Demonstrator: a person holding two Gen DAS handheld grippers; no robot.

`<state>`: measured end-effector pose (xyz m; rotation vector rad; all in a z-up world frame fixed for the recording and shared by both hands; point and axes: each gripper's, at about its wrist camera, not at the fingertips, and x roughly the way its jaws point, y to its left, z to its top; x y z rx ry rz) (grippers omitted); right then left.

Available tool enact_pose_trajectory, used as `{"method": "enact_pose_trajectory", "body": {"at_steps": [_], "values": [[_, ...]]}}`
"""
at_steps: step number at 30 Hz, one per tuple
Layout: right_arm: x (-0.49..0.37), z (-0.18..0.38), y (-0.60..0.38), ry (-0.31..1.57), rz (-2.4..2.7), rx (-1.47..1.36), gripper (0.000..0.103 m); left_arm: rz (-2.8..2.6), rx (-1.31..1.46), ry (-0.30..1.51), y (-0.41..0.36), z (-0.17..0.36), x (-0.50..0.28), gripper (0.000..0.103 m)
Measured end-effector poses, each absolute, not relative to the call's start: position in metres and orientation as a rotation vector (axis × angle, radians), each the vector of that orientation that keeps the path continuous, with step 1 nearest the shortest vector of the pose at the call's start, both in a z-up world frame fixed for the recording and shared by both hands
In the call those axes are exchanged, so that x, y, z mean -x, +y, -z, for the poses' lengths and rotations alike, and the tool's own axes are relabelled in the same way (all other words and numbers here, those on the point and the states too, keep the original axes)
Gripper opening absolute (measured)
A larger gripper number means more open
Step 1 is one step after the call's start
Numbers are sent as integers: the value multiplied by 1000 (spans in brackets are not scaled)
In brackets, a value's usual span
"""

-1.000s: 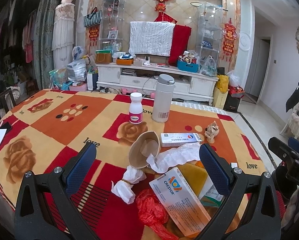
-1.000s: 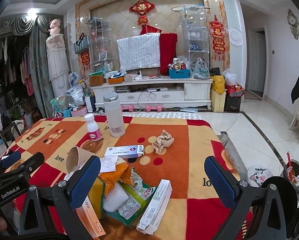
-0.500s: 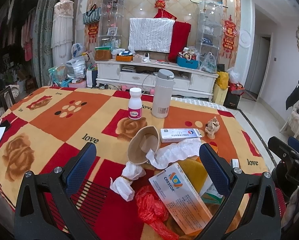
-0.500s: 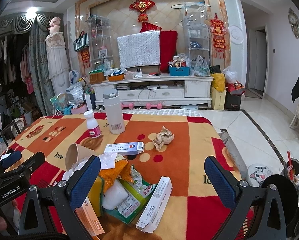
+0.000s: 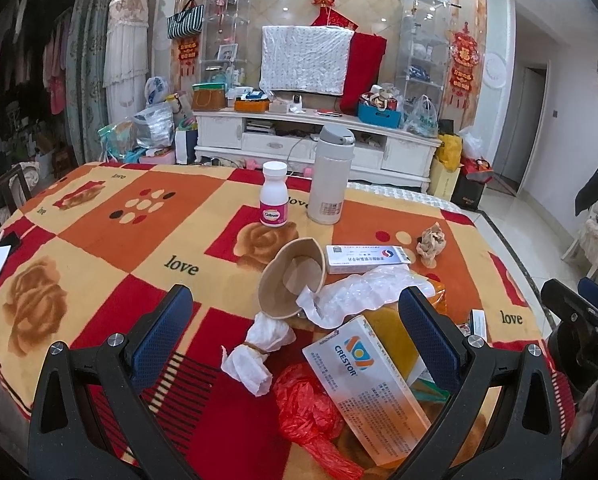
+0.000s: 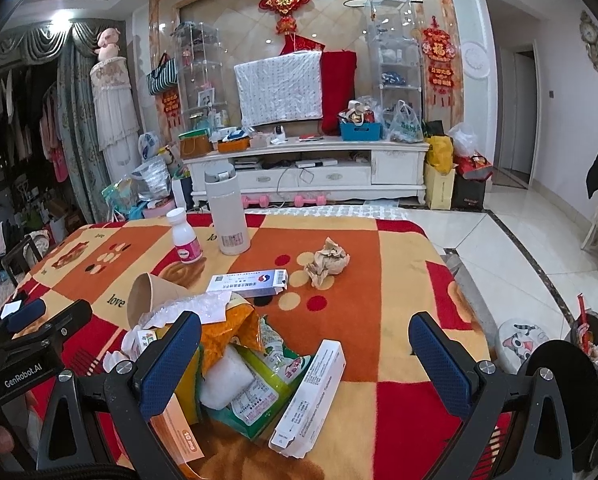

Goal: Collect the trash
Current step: 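Move the left tool to the tan paper cup while the right tool approaches the white striped medicine box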

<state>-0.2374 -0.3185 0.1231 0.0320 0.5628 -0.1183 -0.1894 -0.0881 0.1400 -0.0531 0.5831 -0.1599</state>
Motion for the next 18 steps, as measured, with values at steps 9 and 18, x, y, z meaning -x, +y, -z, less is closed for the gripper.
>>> {"method": "enact_pose_trajectory", "body": {"at_steps": [9,18], "values": [[236,-111,-322,564,110,-3,103,161,72,619,-81,-131,186,102],[235,-96,-325,614,95,-8,103,150,62,667,-71,-118,183,102]]}}
